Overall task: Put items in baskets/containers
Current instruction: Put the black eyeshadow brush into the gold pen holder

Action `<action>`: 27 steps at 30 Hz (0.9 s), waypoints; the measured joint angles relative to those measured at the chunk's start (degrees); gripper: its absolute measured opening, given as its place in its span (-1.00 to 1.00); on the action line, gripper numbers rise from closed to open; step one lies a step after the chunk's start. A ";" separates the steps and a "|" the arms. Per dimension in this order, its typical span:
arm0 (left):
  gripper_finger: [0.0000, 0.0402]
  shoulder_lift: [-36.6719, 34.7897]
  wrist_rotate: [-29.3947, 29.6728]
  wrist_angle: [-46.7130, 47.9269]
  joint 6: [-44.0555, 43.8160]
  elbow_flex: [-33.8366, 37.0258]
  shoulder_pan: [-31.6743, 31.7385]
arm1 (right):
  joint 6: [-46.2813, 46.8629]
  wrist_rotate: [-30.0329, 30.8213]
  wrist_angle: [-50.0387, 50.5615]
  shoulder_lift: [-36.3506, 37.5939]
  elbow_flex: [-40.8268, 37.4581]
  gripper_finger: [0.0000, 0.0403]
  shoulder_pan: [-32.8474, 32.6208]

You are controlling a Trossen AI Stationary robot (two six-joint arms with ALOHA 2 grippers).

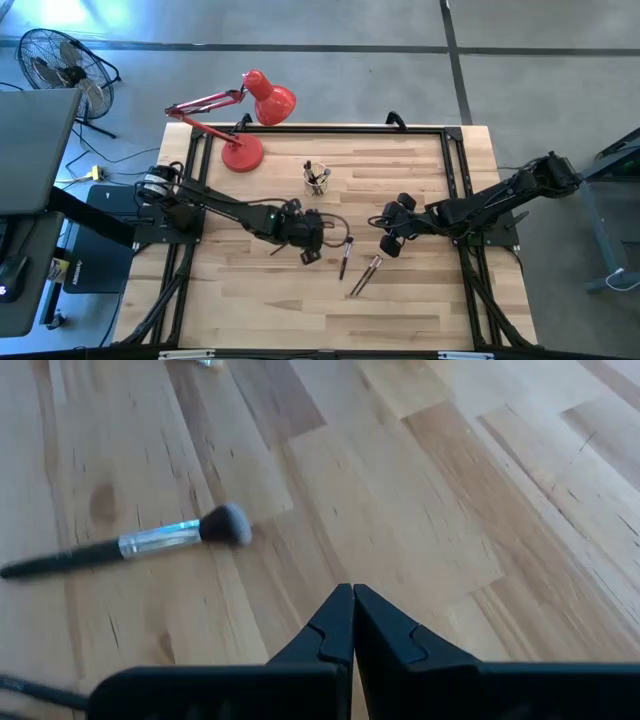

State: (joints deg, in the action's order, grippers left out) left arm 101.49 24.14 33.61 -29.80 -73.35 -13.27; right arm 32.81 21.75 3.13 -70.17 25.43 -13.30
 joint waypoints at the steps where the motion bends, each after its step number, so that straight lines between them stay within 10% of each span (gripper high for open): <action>1: -0.77 0.01 -0.43 0.04 -0.04 1.25 -0.12 | 0.28 0.07 -0.12 0.00 0.00 -0.98 0.00; 8: -0.92 -1.89 -4.87 -1.90 -0.29 14.51 2.11 | 0.36 -0.38 -1.09 0.00 0.00 -0.99 0.00; 27: -1.00 -29.13 -24.96 -43.20 22.59 46.29 18.50 | -4.62 -0.40 -3.05 0.02 -0.07 -0.96 0.07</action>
State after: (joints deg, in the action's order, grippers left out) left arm 72.36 -0.82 -9.58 -7.21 -27.06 5.23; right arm 28.19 21.35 0.08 -70.15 25.36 -13.23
